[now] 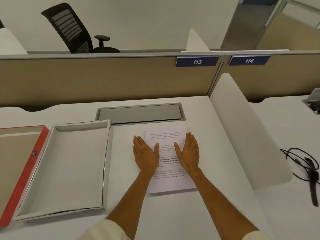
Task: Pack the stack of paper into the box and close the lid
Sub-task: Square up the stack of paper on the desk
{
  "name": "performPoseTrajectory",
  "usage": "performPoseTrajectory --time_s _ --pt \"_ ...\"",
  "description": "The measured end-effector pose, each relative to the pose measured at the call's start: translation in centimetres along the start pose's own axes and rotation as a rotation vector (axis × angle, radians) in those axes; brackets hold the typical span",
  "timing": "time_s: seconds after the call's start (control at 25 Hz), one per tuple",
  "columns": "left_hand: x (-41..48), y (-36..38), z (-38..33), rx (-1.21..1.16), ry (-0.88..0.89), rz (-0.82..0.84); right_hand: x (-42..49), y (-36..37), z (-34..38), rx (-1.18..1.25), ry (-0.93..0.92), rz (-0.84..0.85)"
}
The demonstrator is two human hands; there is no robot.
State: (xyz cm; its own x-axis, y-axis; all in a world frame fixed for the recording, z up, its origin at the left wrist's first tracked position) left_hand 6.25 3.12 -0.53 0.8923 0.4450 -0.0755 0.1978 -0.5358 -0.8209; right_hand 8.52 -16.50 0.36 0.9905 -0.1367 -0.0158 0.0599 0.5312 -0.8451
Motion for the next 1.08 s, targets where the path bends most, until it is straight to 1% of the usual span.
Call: performPoseTrajectory --time_s 0.08,0.16,0.28,0.4,0.52,0.64,0.76,1.08 --pt "0.0 0.1 0.4 -0.018 -0.068 0.014 0.0 0.0 -0.4 0.025 0.067 -0.001" --pt "0.0 0.6 0.9 -0.013 -0.119 0.062 -0.3 0.4 -0.9 0.049 0.140 0.040" --pt "-0.1 0.6 1.1 0.074 -0.175 0.081 -0.5 0.7 -1.4 0.084 0.207 0.047" --pt "0.0 0.2 1.0 0.146 -0.260 0.087 -0.4 0.4 -2.0 0.121 0.306 0.006" --pt "0.0 0.5 1.0 0.068 -0.380 0.183 -0.2 -0.1 -2.3 0.082 0.420 -0.004" --pt "-0.1 0.6 0.8 -0.006 -0.468 0.261 0.1 -0.2 -2.5 0.073 0.520 0.060" --pt "-0.1 0.6 0.4 -0.031 -0.512 0.314 0.5 -0.1 -2.8 0.113 0.584 0.128" --pt "0.1 1.0 -0.8 0.013 -0.495 0.381 1.0 0.1 -2.9 0.117 0.641 0.198"
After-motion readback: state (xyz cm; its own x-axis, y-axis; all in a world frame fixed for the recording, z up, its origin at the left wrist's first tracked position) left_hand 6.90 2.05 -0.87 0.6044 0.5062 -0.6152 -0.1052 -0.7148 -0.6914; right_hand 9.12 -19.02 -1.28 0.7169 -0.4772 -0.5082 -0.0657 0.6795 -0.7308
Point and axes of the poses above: each hand's wrist, its own x-axis towards the middle knuckle, its own y-axis out of the palm, z = x × y, the point moved 7 cm from there along x, towards the middle knuckle
